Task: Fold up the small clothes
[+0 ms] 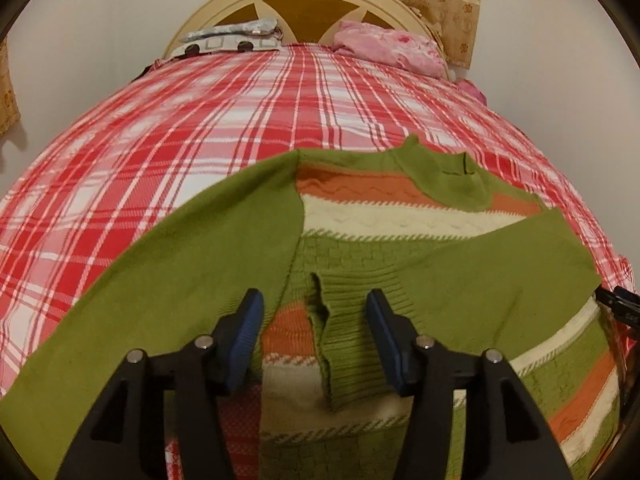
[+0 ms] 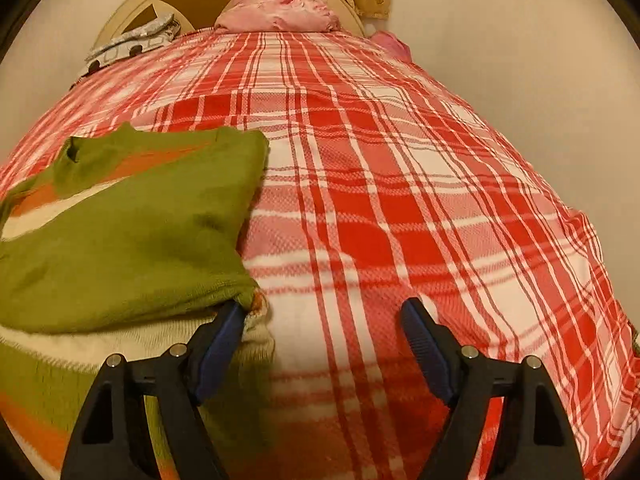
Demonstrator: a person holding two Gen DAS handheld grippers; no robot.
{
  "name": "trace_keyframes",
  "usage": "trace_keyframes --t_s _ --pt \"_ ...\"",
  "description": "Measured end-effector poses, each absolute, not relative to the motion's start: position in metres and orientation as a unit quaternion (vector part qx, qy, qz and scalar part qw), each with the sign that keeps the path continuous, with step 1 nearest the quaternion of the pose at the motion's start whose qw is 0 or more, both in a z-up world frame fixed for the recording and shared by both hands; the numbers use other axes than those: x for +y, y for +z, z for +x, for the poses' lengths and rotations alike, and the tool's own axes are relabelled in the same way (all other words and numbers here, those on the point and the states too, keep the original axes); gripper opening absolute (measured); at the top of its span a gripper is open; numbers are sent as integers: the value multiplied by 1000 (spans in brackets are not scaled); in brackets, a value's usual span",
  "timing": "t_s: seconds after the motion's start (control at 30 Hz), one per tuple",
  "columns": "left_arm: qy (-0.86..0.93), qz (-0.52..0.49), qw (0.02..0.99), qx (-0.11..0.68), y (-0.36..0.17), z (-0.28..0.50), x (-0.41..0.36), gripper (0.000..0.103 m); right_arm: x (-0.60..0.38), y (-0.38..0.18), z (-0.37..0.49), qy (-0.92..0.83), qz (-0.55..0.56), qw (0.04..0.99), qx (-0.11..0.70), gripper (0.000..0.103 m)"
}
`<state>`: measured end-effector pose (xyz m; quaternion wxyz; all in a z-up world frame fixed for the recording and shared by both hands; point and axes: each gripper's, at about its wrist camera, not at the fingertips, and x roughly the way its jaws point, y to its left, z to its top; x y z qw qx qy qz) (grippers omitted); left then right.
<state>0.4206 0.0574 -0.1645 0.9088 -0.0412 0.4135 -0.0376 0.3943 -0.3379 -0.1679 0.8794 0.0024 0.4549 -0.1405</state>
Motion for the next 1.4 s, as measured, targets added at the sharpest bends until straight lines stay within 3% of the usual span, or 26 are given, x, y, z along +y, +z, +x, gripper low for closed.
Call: trace_keyframes --t_s 0.17,0.3,0.4,0.6,0.8,1.0,1.27,1.4 --pt "-31 -54 908 415 -165 418 61 56 -334 -137 372 -165 -10 899 405 80" --pt "-24 -57 907 416 -165 416 60 59 -291 -105 380 -52 -17 936 349 80" --pt "-21 -61 910 411 -157 405 65 66 -267 -111 403 25 -11 931 365 80" --pt "-3 -41 926 376 -132 369 91 78 -271 -175 441 -5 6 873 488 80" --pt "47 -19 928 368 -126 328 144 78 -246 -156 429 -17 -49 870 489 80" --pt "134 -34 922 361 -127 276 211 78 -162 -129 432 102 -44 886 450 80" --pt "230 -70 894 379 -145 216 293 78 -65 -184 422 180 -86 855 479 81" --pt "260 -93 878 391 -158 196 324 78 -45 -191 404 186 -159 860 447 81"
